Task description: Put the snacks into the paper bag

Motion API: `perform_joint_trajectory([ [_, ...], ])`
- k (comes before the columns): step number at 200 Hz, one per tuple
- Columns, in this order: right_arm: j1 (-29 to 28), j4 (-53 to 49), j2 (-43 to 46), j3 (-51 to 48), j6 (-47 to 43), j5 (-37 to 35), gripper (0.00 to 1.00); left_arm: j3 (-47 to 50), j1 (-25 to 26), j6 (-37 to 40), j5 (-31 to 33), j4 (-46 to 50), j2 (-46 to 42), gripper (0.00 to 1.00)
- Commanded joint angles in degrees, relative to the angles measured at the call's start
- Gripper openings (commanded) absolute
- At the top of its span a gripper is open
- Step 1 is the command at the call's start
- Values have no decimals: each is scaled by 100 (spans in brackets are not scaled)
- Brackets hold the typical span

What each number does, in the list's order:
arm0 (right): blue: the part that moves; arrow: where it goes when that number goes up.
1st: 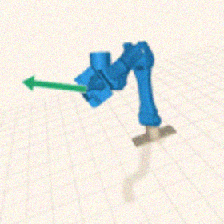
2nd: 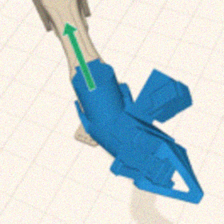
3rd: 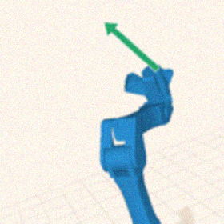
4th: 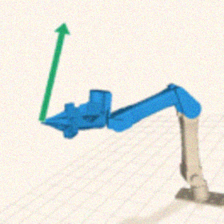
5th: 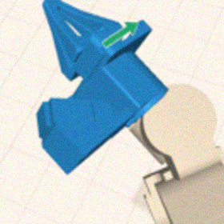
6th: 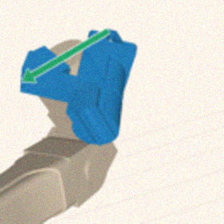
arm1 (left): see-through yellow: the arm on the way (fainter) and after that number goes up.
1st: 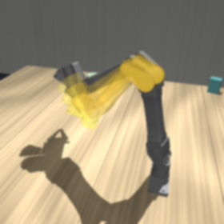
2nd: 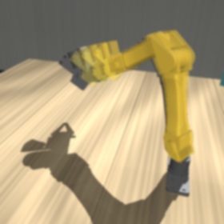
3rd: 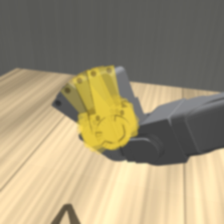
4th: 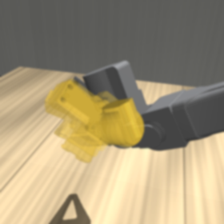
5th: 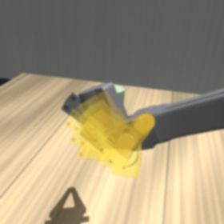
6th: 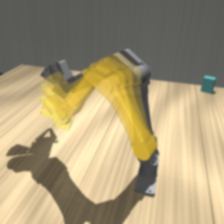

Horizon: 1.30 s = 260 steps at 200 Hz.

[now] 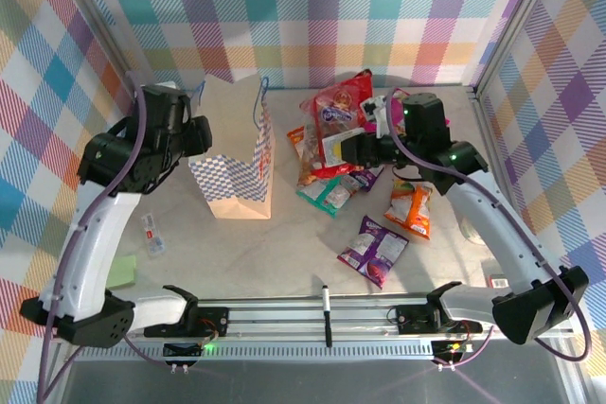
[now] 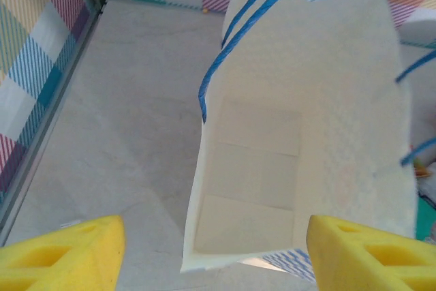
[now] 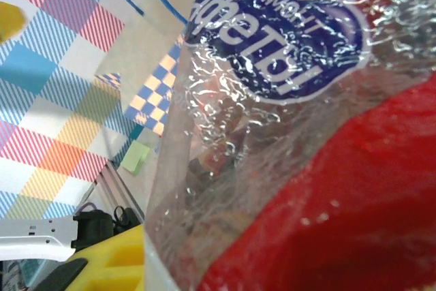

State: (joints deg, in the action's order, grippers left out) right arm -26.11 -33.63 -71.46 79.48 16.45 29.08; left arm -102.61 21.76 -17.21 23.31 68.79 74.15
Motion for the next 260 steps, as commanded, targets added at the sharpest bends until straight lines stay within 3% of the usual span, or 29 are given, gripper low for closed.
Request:
perform_joint_trajectory([
  [1, -33, 270, 16, 655, -396, -85, 24, -167, -224, 228, -52, -103, 214, 71],
  [47, -39, -256, -240, 1611, -664, -492, 24, -481, -662, 479, -114, -511, 696, 70],
  [88, -43, -247, -355, 2184, -643, -526, 24, -521, -1139, 508, -806, -1015, 933, 68],
  [149, -92, 257, -481, 2689, -578, -442, 24, -753, -1274, 588, -1380, -1322, 1578, 65],
  [176, -140, 395, -642, 2916, -478, -305, 24, -763, -1363, 527, -1464, -1369, 1689, 58],
  [205, -242, 511, -784, 3092, -409, -222, 23, -583, -1554, 468, -1839, -1478, 1661, 42],
  [260, -607, 800, -960, 3388, -410, -97, 23, 53, -1923, 212, -2595, -2007, 1349, 27],
])
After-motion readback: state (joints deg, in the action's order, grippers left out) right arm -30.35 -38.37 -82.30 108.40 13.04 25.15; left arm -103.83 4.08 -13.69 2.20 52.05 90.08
